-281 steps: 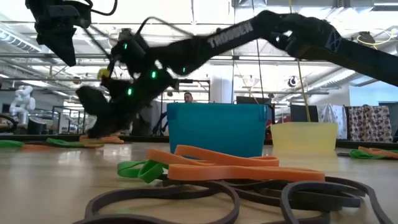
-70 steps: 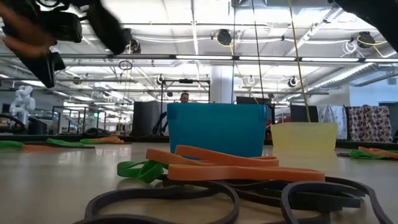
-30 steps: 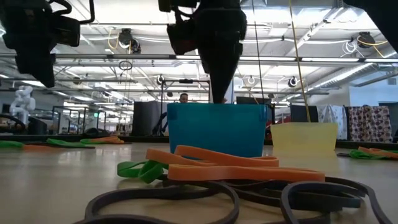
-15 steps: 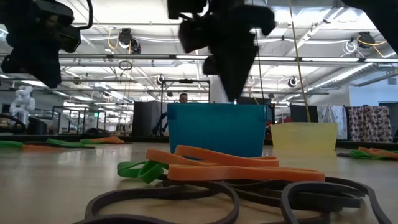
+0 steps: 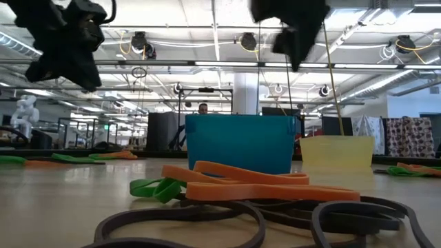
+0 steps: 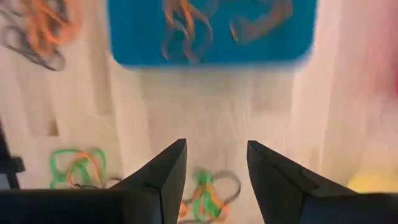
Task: Sort rubber bands into baskets
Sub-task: Put the orange rubber band into the blue bin
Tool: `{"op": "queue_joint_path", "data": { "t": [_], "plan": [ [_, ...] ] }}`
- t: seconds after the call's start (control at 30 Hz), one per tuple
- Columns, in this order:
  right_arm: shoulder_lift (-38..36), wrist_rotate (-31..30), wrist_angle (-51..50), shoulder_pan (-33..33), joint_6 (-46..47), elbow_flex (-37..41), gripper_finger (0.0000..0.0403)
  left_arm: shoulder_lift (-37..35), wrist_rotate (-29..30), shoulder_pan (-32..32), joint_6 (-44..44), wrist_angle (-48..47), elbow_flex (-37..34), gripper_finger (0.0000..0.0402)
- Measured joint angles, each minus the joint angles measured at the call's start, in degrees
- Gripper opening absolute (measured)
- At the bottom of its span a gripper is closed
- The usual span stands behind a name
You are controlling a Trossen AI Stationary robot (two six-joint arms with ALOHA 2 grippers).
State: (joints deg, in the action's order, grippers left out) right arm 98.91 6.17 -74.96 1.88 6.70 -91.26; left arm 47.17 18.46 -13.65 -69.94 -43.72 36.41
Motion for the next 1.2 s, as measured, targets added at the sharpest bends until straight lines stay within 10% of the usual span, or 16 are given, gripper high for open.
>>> {"op": "queue_joint_path", "data": {
  "t": [0.47,1.2],
  "plan": [
    [-25.2,-2.0,11.8,-1.5,44.1,47.4,0.0162,6.3,-1.9,0.0,17.4,0.8,0.0,0.0079],
    [-25.6,-1.4,25.7,-0.3,53.8,58.7,0.0134,7.6,-8.6,0.0,19.2,0.8,-0.1,0.0079]
  ]
}}
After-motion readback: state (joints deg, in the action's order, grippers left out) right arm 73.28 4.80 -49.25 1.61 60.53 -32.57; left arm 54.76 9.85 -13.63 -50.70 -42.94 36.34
